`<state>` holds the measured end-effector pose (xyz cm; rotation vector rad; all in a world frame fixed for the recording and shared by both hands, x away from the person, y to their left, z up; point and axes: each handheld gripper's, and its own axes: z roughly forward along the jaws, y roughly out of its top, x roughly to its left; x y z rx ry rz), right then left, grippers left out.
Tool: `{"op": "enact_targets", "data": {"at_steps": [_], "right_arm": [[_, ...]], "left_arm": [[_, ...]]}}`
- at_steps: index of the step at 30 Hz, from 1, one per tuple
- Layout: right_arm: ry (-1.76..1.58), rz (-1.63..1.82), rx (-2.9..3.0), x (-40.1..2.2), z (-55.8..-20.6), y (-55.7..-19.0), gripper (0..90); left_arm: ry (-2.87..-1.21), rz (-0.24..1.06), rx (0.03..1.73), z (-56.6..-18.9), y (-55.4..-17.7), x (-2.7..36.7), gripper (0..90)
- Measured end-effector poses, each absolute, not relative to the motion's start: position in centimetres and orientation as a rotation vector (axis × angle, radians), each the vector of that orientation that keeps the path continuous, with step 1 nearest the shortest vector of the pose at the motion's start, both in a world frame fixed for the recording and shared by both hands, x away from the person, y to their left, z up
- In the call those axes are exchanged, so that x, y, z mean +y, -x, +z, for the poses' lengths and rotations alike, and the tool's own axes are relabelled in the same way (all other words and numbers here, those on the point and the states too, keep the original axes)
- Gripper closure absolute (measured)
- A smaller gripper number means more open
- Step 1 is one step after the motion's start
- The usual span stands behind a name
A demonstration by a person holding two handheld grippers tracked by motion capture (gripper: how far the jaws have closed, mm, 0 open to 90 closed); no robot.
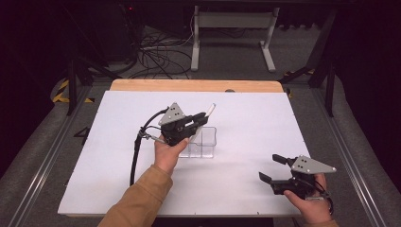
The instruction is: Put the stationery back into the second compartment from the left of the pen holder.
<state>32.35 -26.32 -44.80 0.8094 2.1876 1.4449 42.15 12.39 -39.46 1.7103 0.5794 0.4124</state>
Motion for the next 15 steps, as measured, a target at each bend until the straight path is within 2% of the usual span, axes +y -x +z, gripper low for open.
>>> {"op": "enact_targets", "data": {"at_steps": [7, 12, 15], "right_arm": [[-0.812, 1.443, 2.193, -26.3, -44.8, -32.4, 16.8], [-0.810, 1.448, 2.192, -26.2, -44.8, -32.5, 16.8], [-0.807, 1.456, 2.194, -26.0, -44.7, -32.7, 16.8]], "left_arm": [[-1.734, 0.387, 0.584, -39.9, -42.0, 12.5, 77.2], [-1.732, 0.440, 0.621, -39.5, -41.5, 12.7, 50.2], [-1.717, 0.475, 0.645, -39.1, -41.0, 13.3, 39.5]]}}
